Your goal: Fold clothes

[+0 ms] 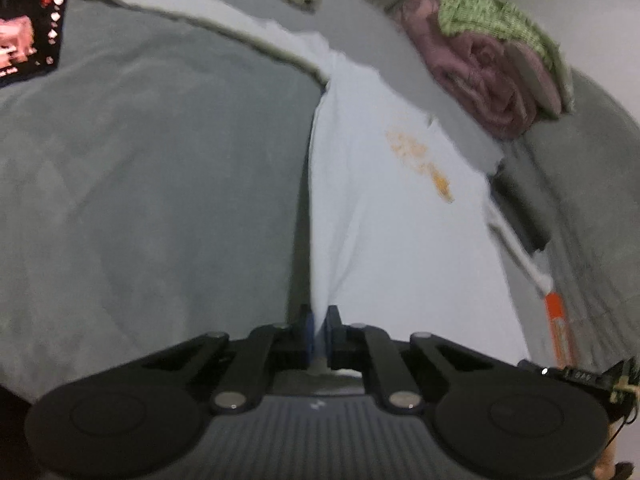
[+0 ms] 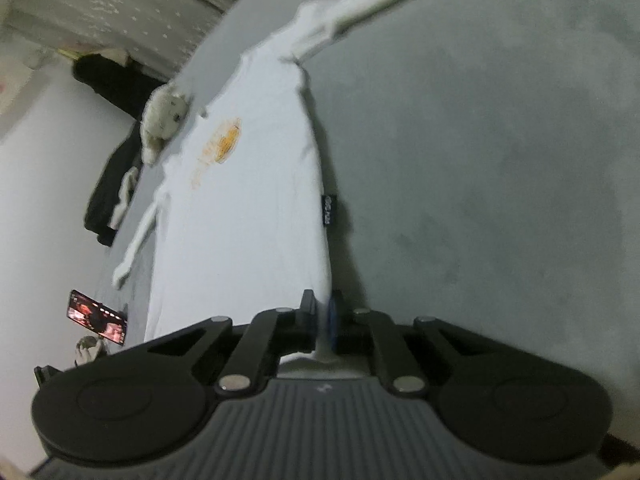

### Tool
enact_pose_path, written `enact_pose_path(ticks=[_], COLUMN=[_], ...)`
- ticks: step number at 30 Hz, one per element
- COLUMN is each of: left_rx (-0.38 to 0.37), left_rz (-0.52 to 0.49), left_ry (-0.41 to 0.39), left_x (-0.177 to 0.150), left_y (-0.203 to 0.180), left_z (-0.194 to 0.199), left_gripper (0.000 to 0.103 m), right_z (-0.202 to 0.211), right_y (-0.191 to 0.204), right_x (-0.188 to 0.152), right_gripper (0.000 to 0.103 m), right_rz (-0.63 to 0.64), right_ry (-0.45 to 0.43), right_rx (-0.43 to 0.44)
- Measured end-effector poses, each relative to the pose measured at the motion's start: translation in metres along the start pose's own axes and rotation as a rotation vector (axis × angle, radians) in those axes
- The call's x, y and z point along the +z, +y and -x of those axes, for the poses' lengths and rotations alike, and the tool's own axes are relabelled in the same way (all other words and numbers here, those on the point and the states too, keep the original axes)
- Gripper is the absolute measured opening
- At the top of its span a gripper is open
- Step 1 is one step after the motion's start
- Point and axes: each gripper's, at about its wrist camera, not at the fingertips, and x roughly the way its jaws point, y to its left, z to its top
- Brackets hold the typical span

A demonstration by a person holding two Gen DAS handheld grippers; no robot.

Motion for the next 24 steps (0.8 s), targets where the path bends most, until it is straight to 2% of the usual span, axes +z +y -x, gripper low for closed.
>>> enact_pose_path(ticks=[5,10,11,12,13,14,15,19,21,24], left_rx=[0.057,0.068,0.074,0.080,0.084,0.095,0.113,0.187,0.188,0.170], left_rz=[-0.038,-0.144,-0.155,-0.165,-0.176,-0.198,-0.226,-0.357,-0.410,-0.490], left_ry=[0.052,0.073,0.072,0.072,0.063,0.041,0.014,-0.106,-0.157,-0.244], left_x=[-0.004,0.003,0.004,0.006,0.008,0.011,0.013,0.025,0.031,0.036], left_y=[0.005,-0.001,-0.002,-0.002,-0.003,-0.005,-0.010,-0.037,-0.053,-0.079], left_z=[-0.017,-0.007,-0.004,-0.002,0.001,0.004,0.005,-0.001,-0.010,-0.030], left_gripper=[0.006,0.014,0.018,0.028,0.034,0.050,0.062,0.070,0.079,0.085], right_z=[-0.010,-0.012,-0.010,-0.007,-0.004,-0.001,0.001,-0.005,-0.013,-0.029], right_y=[0.000,0.010,0.012,0.013,0.015,0.019,0.022,0.039,0.048,0.061], right_x=[-0.005,-0.007,-0.007,-0.006,-0.005,-0.004,-0.004,0.000,0.003,0.007], right_gripper=[0.005,0.006,0.011,0.022,0.025,0.035,0.045,0.055,0.065,0.075], right_rz=[0.048,0.153,0.164,0.169,0.180,0.196,0.218,0.340,0.381,0.424], right_ry=[0.035,0.038,0.034,0.025,0.005,-0.025,-0.056,-0.182,-0.233,-0.302], right_rx=[-0.127,-0.185,-0.192,-0.197,-0.210,-0.228,-0.252,-0.340,-0.350,-0.333])
